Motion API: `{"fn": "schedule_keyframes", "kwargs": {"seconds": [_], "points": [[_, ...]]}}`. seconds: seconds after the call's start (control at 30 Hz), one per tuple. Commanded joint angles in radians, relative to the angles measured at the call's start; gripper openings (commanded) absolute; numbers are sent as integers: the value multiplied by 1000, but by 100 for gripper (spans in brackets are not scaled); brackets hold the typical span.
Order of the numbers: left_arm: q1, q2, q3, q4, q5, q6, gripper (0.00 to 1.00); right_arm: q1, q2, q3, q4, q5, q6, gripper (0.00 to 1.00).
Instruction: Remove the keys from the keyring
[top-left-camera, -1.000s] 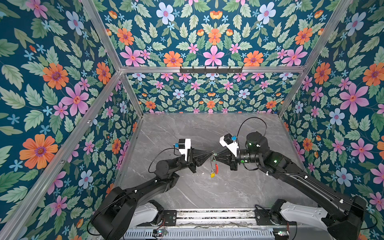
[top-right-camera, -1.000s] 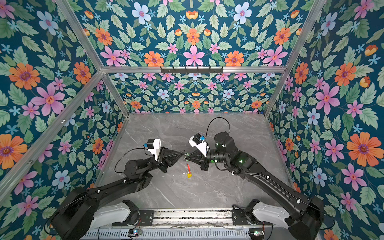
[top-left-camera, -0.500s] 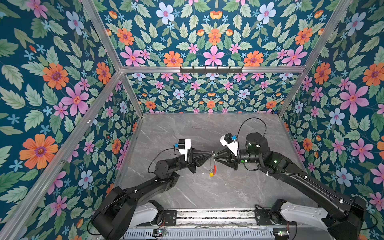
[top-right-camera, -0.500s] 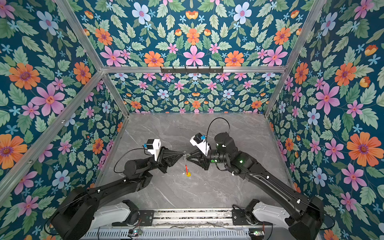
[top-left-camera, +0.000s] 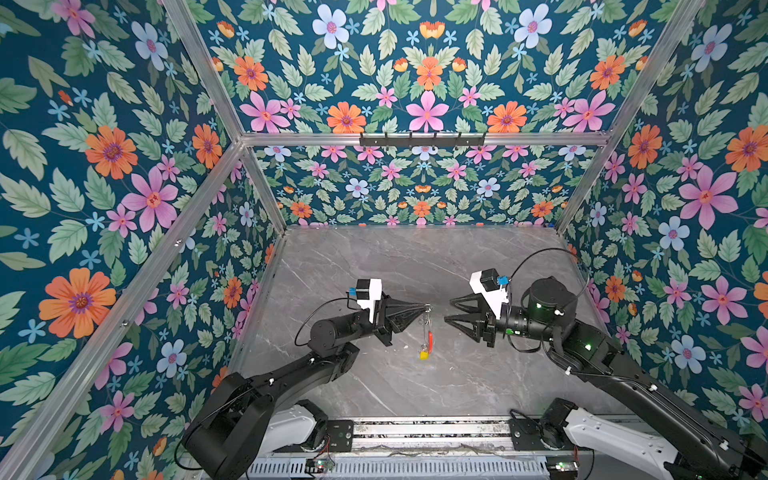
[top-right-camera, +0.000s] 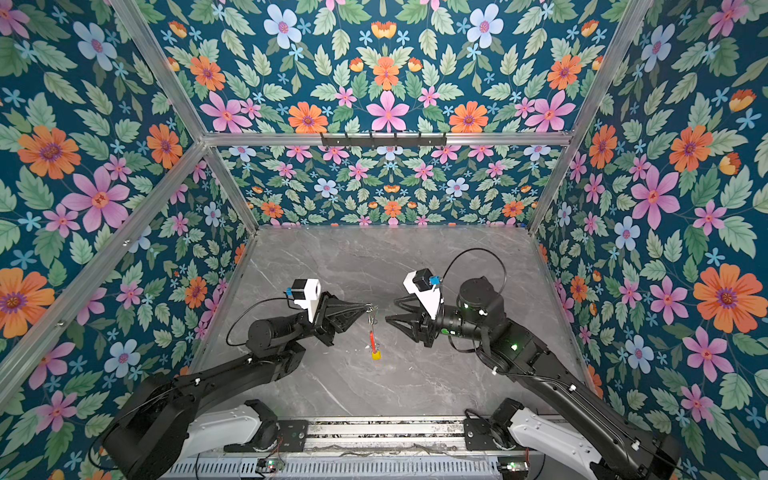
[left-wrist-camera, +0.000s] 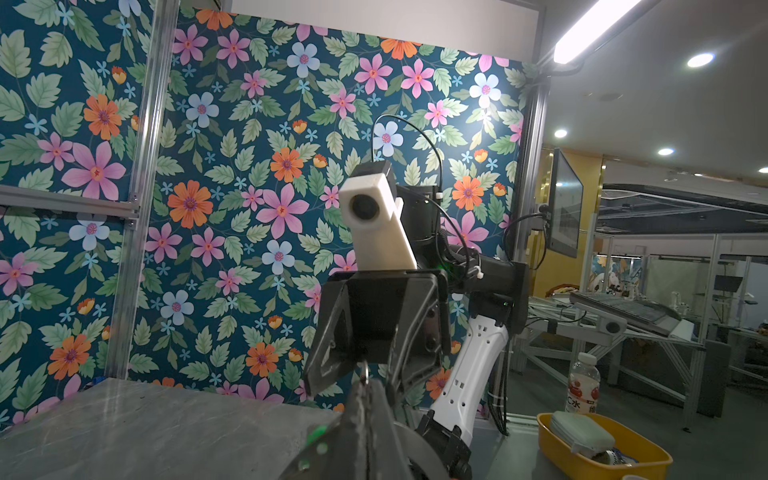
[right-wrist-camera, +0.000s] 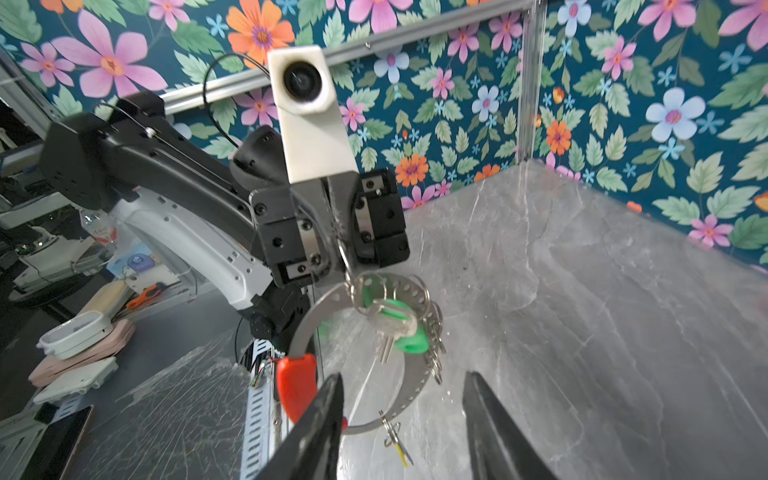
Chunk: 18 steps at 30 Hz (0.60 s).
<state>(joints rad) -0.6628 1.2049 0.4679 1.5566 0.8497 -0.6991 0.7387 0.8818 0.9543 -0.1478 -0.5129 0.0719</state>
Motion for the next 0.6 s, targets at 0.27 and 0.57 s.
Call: {"fn": "schedule_keyframes", "kwargs": {"seconds": [0.27, 0.57], "points": [[8, 67, 30, 94, 47, -68, 0, -121, 99, 17, 257, -320, 151, 49], [12, 79, 34, 95, 42, -76, 0, -121, 170, 38, 236, -414, 172, 42]]}}
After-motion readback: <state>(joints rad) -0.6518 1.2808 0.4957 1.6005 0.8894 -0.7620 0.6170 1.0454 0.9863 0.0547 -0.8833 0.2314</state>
